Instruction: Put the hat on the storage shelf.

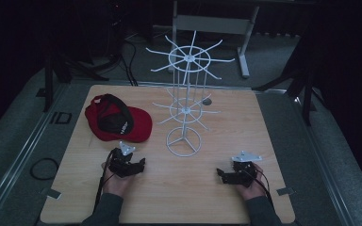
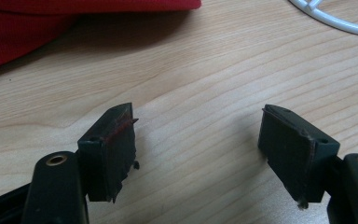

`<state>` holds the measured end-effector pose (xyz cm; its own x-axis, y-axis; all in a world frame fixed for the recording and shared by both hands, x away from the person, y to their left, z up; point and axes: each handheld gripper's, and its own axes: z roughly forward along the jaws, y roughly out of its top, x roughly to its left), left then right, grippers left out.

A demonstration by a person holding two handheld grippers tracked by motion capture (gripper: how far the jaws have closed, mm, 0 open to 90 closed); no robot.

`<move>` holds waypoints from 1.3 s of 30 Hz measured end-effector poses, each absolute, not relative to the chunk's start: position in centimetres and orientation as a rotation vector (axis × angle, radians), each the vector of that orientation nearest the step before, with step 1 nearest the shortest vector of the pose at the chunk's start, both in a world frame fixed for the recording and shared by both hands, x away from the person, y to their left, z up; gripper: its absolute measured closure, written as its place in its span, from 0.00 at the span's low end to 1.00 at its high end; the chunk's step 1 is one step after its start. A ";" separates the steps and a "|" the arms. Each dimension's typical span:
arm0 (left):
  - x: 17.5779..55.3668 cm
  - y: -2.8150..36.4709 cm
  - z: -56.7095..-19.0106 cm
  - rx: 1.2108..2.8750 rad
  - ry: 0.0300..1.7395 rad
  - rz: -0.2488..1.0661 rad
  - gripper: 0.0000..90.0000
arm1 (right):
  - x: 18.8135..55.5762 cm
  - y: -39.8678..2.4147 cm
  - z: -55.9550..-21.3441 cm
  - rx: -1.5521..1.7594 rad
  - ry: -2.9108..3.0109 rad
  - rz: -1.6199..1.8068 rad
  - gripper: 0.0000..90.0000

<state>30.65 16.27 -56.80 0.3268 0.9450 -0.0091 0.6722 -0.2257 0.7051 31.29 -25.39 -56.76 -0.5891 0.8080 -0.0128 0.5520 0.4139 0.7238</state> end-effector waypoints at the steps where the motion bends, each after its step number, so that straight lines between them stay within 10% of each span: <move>1: 30.7 16.2 -56.8 1.983 1.420 0.575 0.31 | 31.3 -25.4 -56.8 1.169 2.314 0.983 0.17; 17: 30.7 16.3 -56.5 2.014 1.419 0.554 0.32 | 31.3 -25.4 -56.8 1.170 2.314 0.982 0.17; 23: 31.1 16.3 -55.9 2.013 1.491 0.543 0.44 | 31.3 -25.4 -56.8 1.169 2.314 0.982 0.17; 25: 31.0 16.6 -55.5 1.933 1.512 0.508 0.62 | 31.3 -25.4 -56.8 1.171 2.313 0.982 0.17; 39: 32.3 16.8 -53.4 1.821 1.502 0.453 0.47 | 31.3 -25.4 -56.8 1.171 2.313 0.982 0.17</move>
<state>32.26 16.80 -53.36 0.2590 0.9505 -0.1715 0.6967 -0.0609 0.7148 31.27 -25.38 -56.76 -0.5879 0.8089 -0.0116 0.5535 0.4126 0.7234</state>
